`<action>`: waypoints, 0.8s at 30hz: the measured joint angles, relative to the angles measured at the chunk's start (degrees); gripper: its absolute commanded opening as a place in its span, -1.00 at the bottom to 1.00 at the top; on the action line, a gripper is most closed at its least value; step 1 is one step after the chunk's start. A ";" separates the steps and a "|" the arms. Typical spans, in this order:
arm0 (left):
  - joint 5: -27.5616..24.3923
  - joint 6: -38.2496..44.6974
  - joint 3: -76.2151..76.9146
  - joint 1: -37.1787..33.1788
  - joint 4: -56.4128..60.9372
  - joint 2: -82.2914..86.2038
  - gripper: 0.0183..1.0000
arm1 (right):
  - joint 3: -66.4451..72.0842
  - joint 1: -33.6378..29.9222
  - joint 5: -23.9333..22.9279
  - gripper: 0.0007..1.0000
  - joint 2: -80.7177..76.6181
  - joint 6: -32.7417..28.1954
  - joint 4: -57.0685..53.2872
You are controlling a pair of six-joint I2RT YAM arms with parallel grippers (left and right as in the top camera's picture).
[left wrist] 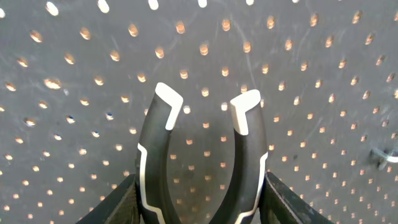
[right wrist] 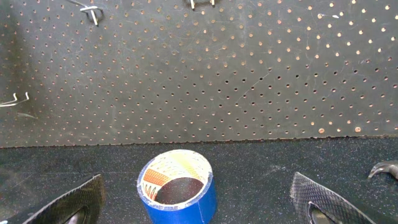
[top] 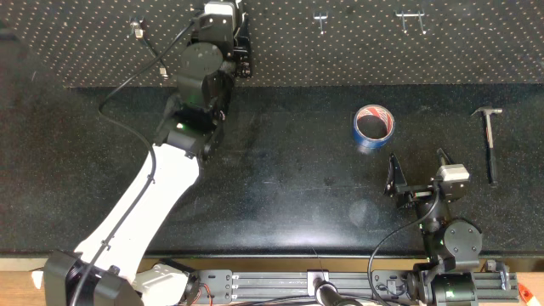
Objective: Place Tools Onto Pegboard
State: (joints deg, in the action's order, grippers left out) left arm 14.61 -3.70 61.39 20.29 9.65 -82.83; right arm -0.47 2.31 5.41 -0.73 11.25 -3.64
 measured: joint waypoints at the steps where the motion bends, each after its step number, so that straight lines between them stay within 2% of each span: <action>1: -0.02 -0.09 -1.38 0.00 0.72 0.70 -0.98 | 0.00 0.00 0.00 0.95 0.00 0.00 0.00; 4: 0.22 -0.33 -11.96 -0.15 3.54 9.62 -0.98 | 0.00 0.00 -0.02 0.95 0.00 -0.02 -0.02; 7: 0.46 -0.63 -23.78 -0.55 20.50 17.44 -0.99 | -0.02 0.00 -0.02 0.95 0.00 0.00 -0.02; 15: 0.90 -1.75 -28.00 -0.66 49.66 0.48 -0.98 | -0.02 0.00 0.00 0.95 0.00 -0.02 0.00; 24: 0.83 -1.75 -28.00 -4.48 50.97 -1.81 -0.99 | -0.02 0.00 0.00 0.95 0.00 -0.02 -0.02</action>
State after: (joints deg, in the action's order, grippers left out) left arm 15.44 -5.45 33.39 15.81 60.62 -84.64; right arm -0.49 2.31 5.41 -0.73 11.22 -3.66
